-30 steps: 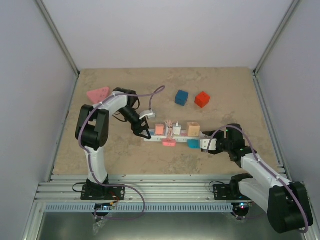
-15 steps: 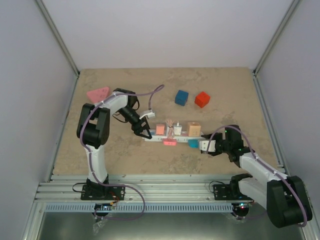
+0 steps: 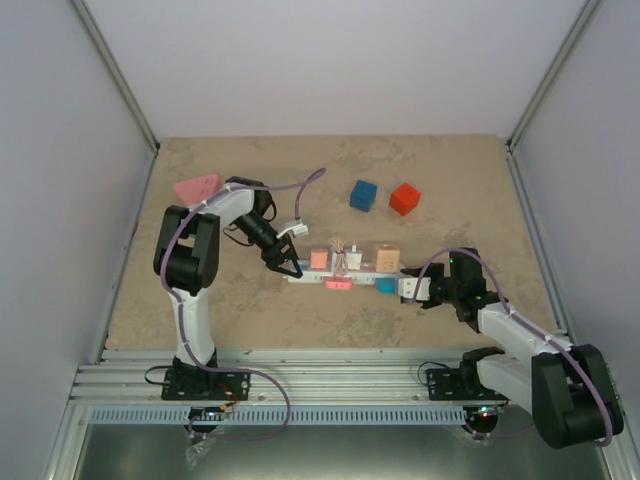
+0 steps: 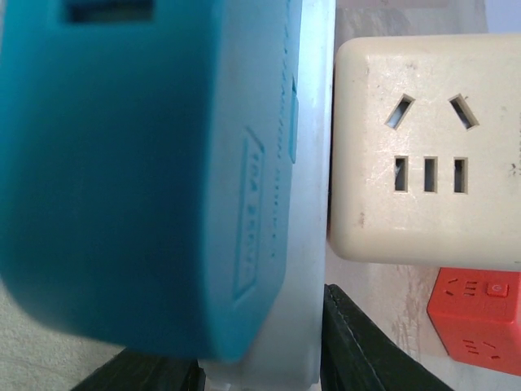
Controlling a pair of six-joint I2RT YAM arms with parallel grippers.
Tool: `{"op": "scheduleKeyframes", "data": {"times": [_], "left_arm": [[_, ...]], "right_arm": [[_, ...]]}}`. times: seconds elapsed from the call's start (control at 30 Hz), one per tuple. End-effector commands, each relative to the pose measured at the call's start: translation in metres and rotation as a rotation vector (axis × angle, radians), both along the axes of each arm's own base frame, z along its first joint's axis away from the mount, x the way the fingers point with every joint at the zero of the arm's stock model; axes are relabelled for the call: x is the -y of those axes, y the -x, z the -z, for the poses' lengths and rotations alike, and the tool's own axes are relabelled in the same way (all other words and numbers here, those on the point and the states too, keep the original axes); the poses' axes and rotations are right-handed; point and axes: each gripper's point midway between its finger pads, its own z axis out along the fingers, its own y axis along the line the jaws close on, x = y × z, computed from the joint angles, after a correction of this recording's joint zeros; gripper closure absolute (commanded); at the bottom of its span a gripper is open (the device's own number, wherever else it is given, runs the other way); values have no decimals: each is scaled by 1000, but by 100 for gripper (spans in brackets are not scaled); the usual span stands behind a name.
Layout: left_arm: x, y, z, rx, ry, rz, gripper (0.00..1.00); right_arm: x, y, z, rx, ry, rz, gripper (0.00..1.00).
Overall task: Pull the plug off the socket
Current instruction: Adjust the socket at the center of the board.
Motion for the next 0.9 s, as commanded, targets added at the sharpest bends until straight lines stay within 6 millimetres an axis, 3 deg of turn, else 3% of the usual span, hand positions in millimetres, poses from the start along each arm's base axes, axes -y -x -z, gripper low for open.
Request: {"op": "scheduleKeyframes", "data": {"times": [0.0, 0.23, 0.27, 0.6, 0.87], "left_arm": [[11, -8, -21, 17, 130, -15, 68], [9, -15, -18, 48, 126, -36, 4], [8, -17, -17, 62, 121, -41, 1], [4, -32, -11, 187, 71, -76, 0], [-11, -50, -40, 546, 52, -141, 0]], "right_arm": [[-9, 2, -16, 41, -47, -49, 99], [-8, 2, -17, 42, -35, -54, 99], [-8, 3, -17, 42, -34, -56, 99], [-10, 3, -18, 26, -33, -72, 100], [-14, -1, -30, -72, -59, -74, 99]]}}
